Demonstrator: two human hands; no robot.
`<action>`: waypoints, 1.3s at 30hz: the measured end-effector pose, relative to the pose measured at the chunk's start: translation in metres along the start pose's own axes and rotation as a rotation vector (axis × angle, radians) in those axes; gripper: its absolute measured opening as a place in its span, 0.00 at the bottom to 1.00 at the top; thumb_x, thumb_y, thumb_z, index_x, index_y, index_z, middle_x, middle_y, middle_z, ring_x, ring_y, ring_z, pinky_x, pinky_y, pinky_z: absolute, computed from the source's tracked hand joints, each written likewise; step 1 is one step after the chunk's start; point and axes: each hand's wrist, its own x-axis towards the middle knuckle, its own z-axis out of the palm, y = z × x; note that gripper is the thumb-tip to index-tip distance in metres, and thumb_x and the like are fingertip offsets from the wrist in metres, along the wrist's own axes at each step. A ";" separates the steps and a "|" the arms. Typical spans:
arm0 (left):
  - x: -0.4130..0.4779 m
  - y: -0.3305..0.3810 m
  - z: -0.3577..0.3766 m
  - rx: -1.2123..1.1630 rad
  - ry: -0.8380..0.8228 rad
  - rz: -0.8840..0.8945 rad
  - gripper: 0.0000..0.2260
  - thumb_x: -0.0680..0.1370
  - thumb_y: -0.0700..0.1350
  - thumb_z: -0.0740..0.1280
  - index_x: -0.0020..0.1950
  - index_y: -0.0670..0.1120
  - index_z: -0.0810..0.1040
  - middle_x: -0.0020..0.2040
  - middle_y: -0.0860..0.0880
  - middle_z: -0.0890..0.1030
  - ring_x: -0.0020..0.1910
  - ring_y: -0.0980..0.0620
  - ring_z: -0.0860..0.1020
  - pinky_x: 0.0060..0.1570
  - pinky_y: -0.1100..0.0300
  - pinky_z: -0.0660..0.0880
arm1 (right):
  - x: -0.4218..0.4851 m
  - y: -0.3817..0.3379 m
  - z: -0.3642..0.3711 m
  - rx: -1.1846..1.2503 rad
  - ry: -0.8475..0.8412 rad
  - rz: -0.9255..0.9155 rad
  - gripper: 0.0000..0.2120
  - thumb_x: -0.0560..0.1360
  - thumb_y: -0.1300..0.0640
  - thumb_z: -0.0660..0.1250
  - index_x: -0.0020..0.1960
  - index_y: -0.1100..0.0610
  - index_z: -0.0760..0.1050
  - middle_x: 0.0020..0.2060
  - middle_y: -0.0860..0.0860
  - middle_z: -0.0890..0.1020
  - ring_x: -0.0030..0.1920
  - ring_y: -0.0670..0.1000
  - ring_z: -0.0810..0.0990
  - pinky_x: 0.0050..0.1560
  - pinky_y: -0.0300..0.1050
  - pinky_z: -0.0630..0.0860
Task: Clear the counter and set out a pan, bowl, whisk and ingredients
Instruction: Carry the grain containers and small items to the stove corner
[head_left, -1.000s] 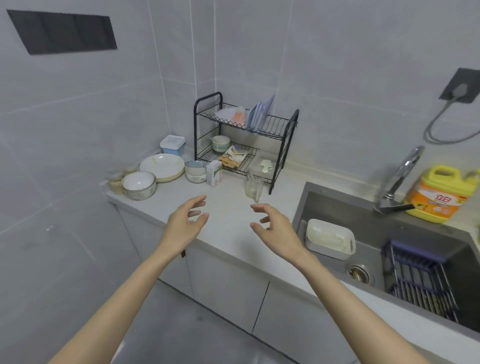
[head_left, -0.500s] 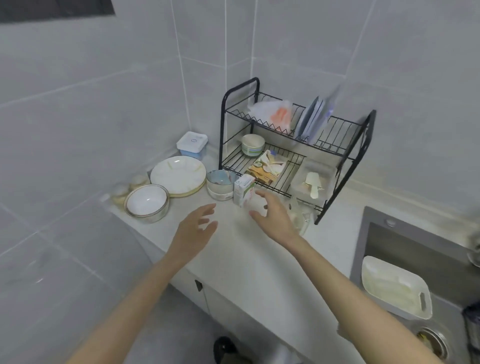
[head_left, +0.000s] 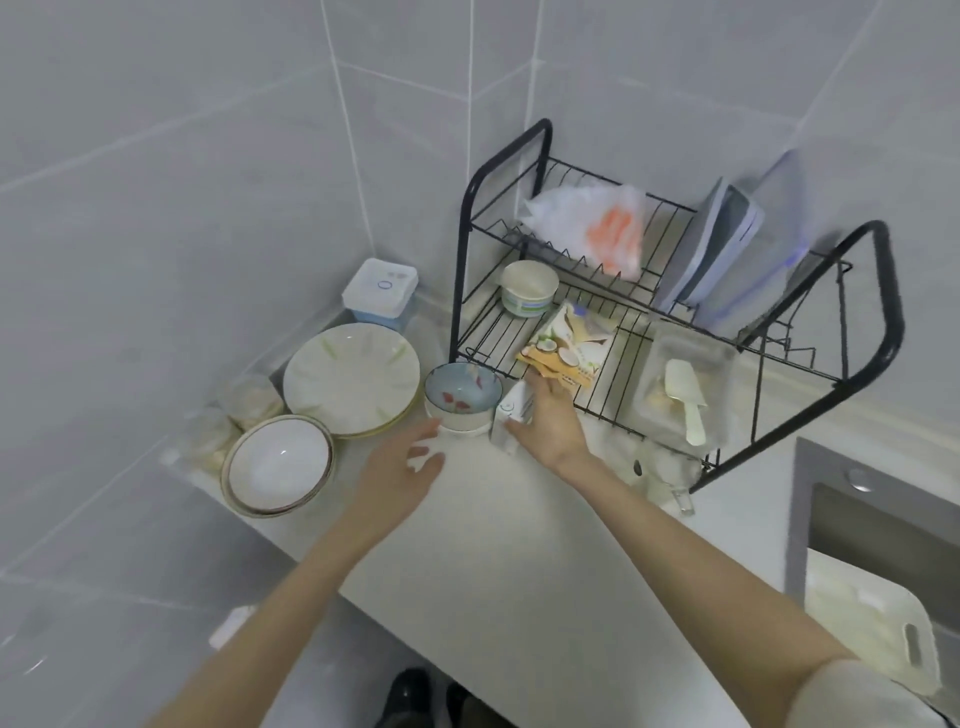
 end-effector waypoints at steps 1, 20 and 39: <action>0.007 -0.001 -0.002 0.000 -0.022 0.008 0.17 0.78 0.40 0.66 0.66 0.48 0.72 0.59 0.54 0.76 0.56 0.54 0.76 0.46 0.74 0.70 | 0.002 0.000 0.002 0.011 0.016 0.018 0.36 0.71 0.55 0.73 0.74 0.58 0.61 0.68 0.57 0.68 0.68 0.57 0.65 0.66 0.42 0.62; 0.046 0.009 0.008 0.216 -0.471 0.142 0.23 0.78 0.44 0.66 0.72 0.47 0.66 0.67 0.51 0.72 0.62 0.53 0.73 0.56 0.63 0.68 | -0.076 0.005 0.004 0.201 -0.062 0.085 0.47 0.64 0.55 0.79 0.75 0.54 0.57 0.69 0.50 0.71 0.67 0.48 0.71 0.68 0.44 0.69; 0.064 0.018 0.082 0.474 -0.523 0.273 0.24 0.71 0.38 0.71 0.66 0.47 0.72 0.60 0.48 0.77 0.59 0.48 0.74 0.55 0.61 0.70 | -0.143 0.091 -0.041 0.332 0.449 0.561 0.18 0.78 0.55 0.63 0.66 0.59 0.67 0.56 0.50 0.75 0.62 0.54 0.70 0.55 0.42 0.67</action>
